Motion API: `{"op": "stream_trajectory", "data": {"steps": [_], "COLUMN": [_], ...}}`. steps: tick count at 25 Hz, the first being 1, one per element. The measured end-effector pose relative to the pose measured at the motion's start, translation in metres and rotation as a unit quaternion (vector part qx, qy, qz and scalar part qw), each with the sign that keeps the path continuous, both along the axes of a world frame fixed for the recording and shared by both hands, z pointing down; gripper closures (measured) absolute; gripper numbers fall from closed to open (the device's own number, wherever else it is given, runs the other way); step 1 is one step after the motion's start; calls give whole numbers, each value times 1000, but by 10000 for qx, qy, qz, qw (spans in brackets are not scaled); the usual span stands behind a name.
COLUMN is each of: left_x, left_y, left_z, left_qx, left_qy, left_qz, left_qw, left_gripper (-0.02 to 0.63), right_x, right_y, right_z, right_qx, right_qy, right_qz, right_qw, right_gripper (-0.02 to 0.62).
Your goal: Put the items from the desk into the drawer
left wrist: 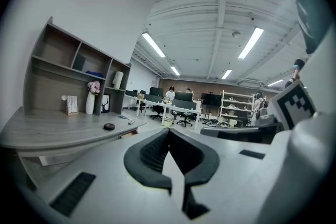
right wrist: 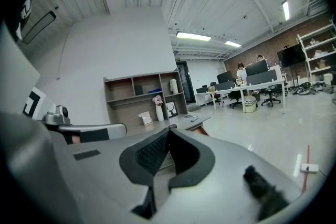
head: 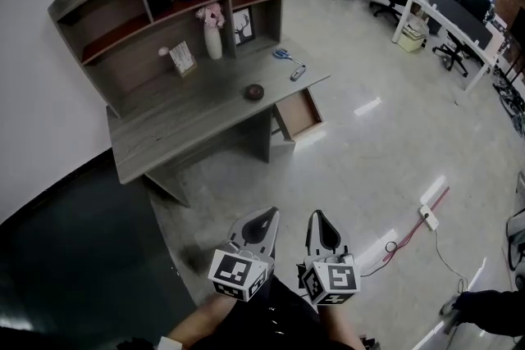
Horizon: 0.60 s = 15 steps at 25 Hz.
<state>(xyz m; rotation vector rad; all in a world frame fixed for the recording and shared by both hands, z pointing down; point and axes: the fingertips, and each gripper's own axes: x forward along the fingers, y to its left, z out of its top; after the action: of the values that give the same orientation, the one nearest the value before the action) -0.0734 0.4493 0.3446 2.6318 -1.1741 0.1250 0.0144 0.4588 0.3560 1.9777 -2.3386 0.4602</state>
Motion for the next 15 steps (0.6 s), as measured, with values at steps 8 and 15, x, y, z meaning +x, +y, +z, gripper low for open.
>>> {"op": "stream_trajectory", "data": {"steps": [8, 15], "left_x": [14, 22], "left_y": [-45, -93], "left_z": [0, -6], "left_qx": [7, 30], "left_qy": [-51, -66], "left_qz": [73, 17], "left_qw": [10000, 10000], "left_gripper": [597, 597], "right_x": [10, 17], "right_y": [-47, -97], "right_z": [0, -8], "right_qx": [1, 41], "right_qy": [-21, 17], "right_qz": [22, 12], "right_qw": [10000, 10000], "right_gripper": [584, 584]}}
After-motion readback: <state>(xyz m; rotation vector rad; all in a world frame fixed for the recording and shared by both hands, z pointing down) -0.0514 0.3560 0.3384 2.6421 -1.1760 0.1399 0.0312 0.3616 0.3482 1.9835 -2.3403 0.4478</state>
